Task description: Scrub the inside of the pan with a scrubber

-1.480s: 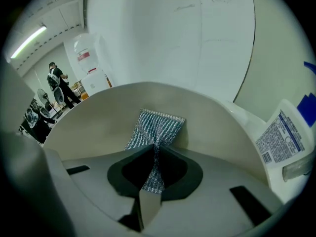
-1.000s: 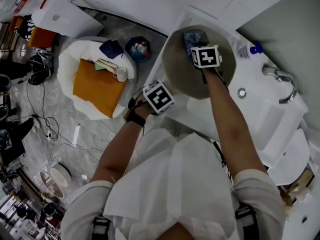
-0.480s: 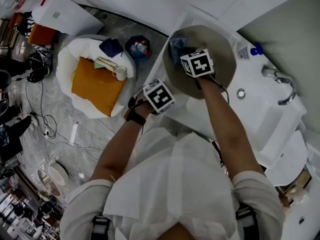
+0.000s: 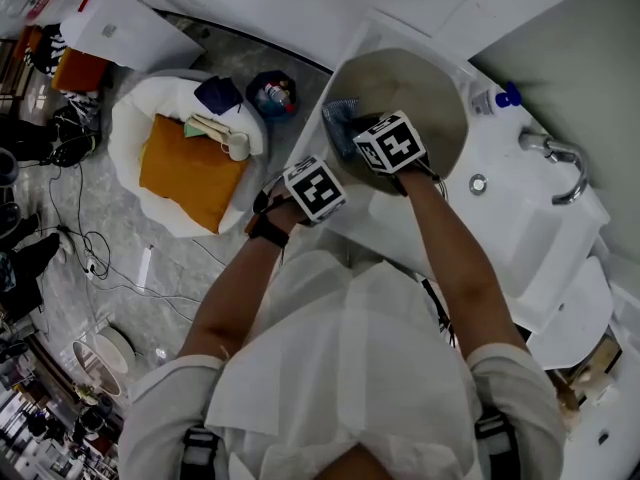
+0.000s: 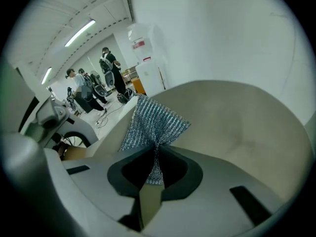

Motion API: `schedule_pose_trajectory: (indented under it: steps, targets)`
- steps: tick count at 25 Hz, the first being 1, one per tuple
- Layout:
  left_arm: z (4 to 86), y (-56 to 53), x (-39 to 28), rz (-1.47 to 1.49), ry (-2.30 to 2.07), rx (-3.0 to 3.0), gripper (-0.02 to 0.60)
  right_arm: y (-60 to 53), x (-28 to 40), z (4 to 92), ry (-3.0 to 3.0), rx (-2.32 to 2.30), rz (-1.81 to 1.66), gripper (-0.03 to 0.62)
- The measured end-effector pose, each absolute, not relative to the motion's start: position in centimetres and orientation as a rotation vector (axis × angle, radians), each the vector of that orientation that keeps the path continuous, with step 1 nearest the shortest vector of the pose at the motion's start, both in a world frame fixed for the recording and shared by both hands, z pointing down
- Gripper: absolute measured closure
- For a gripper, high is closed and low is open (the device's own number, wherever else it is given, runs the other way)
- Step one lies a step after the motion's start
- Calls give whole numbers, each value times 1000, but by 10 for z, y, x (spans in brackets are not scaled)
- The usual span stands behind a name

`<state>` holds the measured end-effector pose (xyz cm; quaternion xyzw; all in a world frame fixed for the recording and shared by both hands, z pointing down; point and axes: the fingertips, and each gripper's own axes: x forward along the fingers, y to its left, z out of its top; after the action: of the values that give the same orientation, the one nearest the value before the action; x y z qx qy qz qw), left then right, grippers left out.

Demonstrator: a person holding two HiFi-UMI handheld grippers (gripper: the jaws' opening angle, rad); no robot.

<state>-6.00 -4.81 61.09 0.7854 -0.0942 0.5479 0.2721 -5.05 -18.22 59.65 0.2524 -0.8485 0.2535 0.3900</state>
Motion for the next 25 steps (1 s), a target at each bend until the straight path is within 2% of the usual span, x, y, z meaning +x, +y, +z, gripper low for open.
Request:
schedule_pose_trajectory:
  steps: [14, 25]
  targets:
    - [610, -48, -60, 1475, -255, 2115, 318, -126, -26, 595, -2037, 359, 596, 565]
    - [611, -49, -60, 1482, -253, 2115, 318, -172, -42, 609, -2098, 601, 590, 565]
